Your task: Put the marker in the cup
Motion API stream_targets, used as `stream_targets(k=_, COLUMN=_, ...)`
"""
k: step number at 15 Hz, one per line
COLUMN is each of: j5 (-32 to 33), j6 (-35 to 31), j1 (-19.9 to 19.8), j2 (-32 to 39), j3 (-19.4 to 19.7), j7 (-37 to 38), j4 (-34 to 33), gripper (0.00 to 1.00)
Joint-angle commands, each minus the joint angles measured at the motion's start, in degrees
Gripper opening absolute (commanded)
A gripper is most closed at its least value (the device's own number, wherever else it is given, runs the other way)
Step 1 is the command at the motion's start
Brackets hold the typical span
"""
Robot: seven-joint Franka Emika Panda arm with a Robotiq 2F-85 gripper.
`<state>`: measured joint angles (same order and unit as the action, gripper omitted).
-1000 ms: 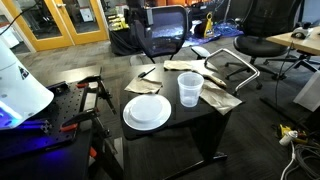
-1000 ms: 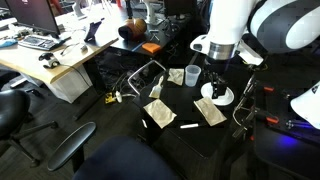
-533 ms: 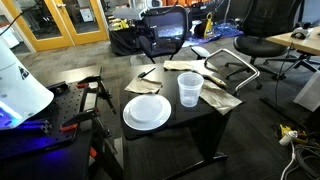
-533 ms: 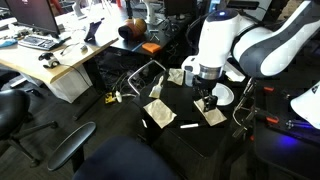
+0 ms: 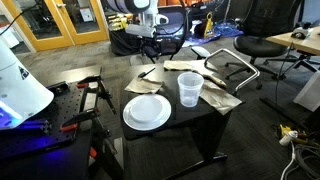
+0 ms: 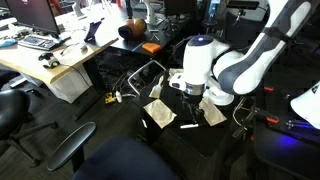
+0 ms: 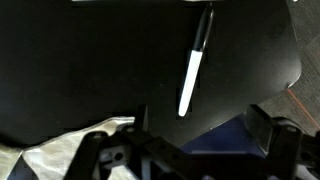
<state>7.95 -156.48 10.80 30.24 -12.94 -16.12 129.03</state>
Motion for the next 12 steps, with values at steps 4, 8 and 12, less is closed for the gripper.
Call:
stream_targets(k=4, j5=0.9, j6=0.5, j1=0.3, j2=7.2, j3=-0.3, j7=-0.9, j4=-6.2, gripper=1.0)
stream_targets(k=8, j5=1.1, j6=0.4, j1=0.9, j2=9.0, j3=0.0, j7=0.0, j4=-7.0, gripper=1.0)
stream_targets(k=12, j5=1.0, j6=0.2, j1=1.0, j2=9.7, j3=0.1, j7=0.3, j4=-7.0, gripper=1.0)
